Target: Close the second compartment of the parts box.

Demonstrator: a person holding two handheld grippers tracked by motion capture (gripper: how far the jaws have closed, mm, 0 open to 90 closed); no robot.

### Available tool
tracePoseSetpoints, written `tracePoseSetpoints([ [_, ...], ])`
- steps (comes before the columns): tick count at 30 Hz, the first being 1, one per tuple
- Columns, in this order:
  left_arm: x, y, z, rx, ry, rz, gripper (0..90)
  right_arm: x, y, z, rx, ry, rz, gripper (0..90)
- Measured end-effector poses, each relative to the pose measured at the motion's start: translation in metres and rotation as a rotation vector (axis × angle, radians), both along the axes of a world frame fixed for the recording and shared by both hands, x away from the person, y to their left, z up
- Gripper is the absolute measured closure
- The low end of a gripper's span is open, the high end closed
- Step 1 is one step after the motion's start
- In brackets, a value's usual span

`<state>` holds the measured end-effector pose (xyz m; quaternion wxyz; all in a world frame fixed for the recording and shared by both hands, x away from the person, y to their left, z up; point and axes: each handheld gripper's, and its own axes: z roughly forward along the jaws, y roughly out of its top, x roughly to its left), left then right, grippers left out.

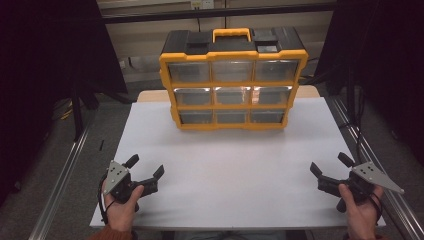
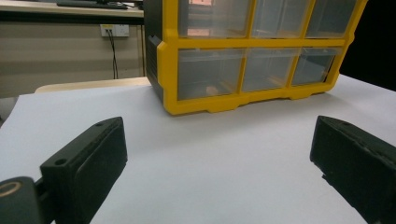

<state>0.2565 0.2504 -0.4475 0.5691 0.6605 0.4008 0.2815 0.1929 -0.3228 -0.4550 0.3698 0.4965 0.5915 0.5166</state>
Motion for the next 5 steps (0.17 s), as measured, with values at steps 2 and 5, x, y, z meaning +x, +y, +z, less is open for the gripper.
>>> tracePoseSetpoints([
  [2, 0.0006, -0.0005, -0.0004, -0.003, 0.000, -0.002, 4.0, 0.0002, -0.0010, 0.0002, 0.010, -0.008, -0.010, 1.4],
  [5, 0.0012, -0.0013, -0.0008, -0.002, 0.005, 0.005, 4.0, 0.0031, -0.0023, -0.0008, 0.026, -0.003, -0.023, 1.6],
])
